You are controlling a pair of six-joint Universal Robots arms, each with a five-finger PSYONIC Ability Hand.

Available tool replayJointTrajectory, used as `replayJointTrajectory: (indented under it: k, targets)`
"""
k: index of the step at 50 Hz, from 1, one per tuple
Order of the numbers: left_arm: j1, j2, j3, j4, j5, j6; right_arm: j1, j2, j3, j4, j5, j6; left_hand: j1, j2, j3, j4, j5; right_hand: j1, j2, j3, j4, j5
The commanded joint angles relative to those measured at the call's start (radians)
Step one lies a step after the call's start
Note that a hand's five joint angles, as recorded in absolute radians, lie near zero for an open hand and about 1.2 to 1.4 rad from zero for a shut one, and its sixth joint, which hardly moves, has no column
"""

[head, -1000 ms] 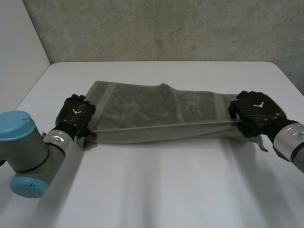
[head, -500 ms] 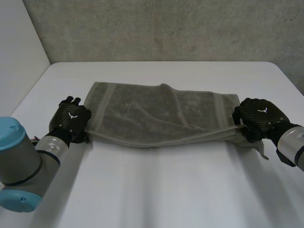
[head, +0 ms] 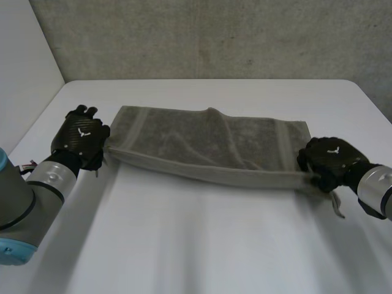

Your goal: Fold the towel.

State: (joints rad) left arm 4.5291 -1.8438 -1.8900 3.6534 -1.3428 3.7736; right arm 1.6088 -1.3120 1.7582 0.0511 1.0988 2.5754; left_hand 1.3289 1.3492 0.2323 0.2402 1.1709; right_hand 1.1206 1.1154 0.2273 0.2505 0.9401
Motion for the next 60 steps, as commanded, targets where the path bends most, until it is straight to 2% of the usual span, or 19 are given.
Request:
replayJointTrajectory:
  k: [1,8,10,19,22,23,24,25,26,35,42,48,52,60]
  targets:
    - [0.031,-0.015,0.005,0.005,0.002,0.002,-0.007,0.065,0.014,0.015,0.007,-0.294,0.067,0.047,-0.058,-0.066,0.051,-0.527,-0.522,-0.053,-0.076,-0.521]
    - [0.035,-0.015,0.005,0.005,0.002,0.002,-0.032,0.062,0.012,0.053,-0.028,-0.380,0.067,0.047,-0.058,-0.066,0.051,-0.504,-0.499,-0.053,-0.076,-0.498]
    - [0.035,-0.015,0.002,0.005,0.002,0.002,-0.035,0.060,0.011,0.056,-0.069,-0.373,0.067,0.047,-0.058,-0.066,0.051,-0.501,-0.496,-0.053,-0.076,-0.495]
    - [0.030,-0.019,-0.003,0.007,0.002,0.000,-0.029,0.066,0.020,0.056,-0.076,-0.270,0.067,0.047,-0.058,-0.066,0.051,-0.478,-0.473,-0.053,-0.076,-0.472]
    - [0.031,-0.019,-0.003,0.005,0.002,0.002,-0.027,0.070,0.021,0.052,-0.076,-0.238,0.067,0.047,-0.058,-0.066,0.051,-0.363,-0.358,-0.053,-0.076,-0.357]
    - [0.031,-0.020,-0.003,0.005,0.002,0.002,-0.027,0.070,0.020,0.050,-0.073,-0.230,0.067,0.047,-0.058,-0.066,0.051,-0.235,-0.230,-0.053,-0.076,-0.229]
    - [0.031,-0.020,-0.003,0.005,0.002,0.002,-0.027,0.070,0.020,0.050,-0.073,-0.230,0.067,0.047,-0.058,-0.066,0.051,-0.234,-0.229,-0.053,-0.076,-0.228]
    - [0.031,-0.020,-0.003,0.005,0.002,0.002,-0.027,0.070,0.015,0.052,-0.068,-0.225,0.067,0.047,-0.058,-0.066,0.051,-0.066,-0.060,-0.053,-0.076,-0.060]
    - [0.031,-0.020,-0.001,0.005,0.004,0.003,-0.027,0.071,0.006,0.053,-0.063,-0.215,0.067,0.047,-0.058,-0.066,0.051,0.224,0.229,-0.053,-0.076,0.230]
    - [0.018,0.003,-0.003,-0.009,0.002,0.006,-0.041,0.050,-0.037,0.115,-0.017,-0.130,0.067,0.047,-0.058,-0.066,0.051,0.276,0.281,-0.053,-0.076,0.282]
    - [0.010,0.167,-0.009,-0.079,0.004,0.000,-0.084,-0.166,-0.065,0.176,-0.031,-0.057,0.067,0.047,-0.058,-0.066,0.051,0.276,0.281,-0.053,-0.076,0.282]
    - [0.015,0.316,-0.012,-0.194,0.045,0.000,-0.127,-0.297,-0.062,0.194,-0.063,0.005,0.067,0.047,-0.058,-0.066,0.051,0.276,0.281,-0.053,-0.076,0.282]
    - [0.022,0.405,-0.034,-0.286,0.074,0.006,-0.145,-0.355,-0.060,0.222,-0.076,0.002,0.067,0.047,-0.058,-0.066,0.051,0.276,0.281,-0.053,-0.076,0.282]
    - [0.031,0.491,-0.069,-0.366,0.082,0.012,-0.187,-0.429,-0.085,0.302,-0.117,-0.014,0.067,0.047,-0.058,-0.066,0.051,0.276,0.281,-0.053,-0.076,0.282]
